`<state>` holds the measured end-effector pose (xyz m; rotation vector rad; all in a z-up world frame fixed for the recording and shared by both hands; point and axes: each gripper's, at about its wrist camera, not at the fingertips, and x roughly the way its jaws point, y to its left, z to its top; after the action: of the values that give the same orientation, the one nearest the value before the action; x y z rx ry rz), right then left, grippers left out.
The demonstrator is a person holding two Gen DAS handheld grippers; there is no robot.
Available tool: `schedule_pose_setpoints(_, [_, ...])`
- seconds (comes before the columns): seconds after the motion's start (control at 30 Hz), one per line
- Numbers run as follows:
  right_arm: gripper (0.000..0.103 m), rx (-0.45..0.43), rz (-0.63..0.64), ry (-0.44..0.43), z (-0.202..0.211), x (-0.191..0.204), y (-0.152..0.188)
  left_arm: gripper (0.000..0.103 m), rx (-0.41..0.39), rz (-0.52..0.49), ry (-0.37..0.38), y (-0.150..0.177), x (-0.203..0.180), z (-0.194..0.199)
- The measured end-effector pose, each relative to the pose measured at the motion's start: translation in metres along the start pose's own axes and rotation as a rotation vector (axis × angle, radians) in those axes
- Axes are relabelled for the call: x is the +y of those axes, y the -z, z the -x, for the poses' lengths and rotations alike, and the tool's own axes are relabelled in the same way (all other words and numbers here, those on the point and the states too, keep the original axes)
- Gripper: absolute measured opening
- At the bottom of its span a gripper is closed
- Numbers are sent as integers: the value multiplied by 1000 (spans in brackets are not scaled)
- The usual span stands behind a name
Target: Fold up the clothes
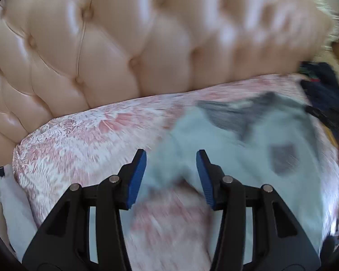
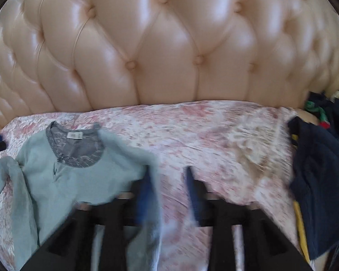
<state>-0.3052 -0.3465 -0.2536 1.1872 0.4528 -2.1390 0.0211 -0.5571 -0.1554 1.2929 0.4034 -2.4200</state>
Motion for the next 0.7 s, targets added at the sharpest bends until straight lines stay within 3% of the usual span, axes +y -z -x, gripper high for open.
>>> schedule_pose_setpoints(0.13, [55, -104, -38, 6, 74, -19, 28, 50, -93, -104, 97, 73, -45, 66])
schedule_pose_setpoints(0.23, [69, -181, -90, -9, 138, -27, 72, 50, -133, -212, 66, 137, -100, 82])
schedule_pose_setpoints(0.33, [75, -222, -147, -61, 192, -22, 133, 49, -151, -306, 4, 185, -143, 80])
schedule_pose_setpoints(0.53, [78, -212, -189, -109, 240, -4, 234, 46, -174, -220, -54, 204, -170, 57])
schedule_pose_setpoints(0.6, [78, -194, -184, -123, 244, -2, 251, 47, -197, -200, -94, 211, -177, 56])
schedule_pose_setpoints(0.7, [78, -168, -172, -143, 247, 2, 273, 53, -272, -235, -216, 225, -199, 55])
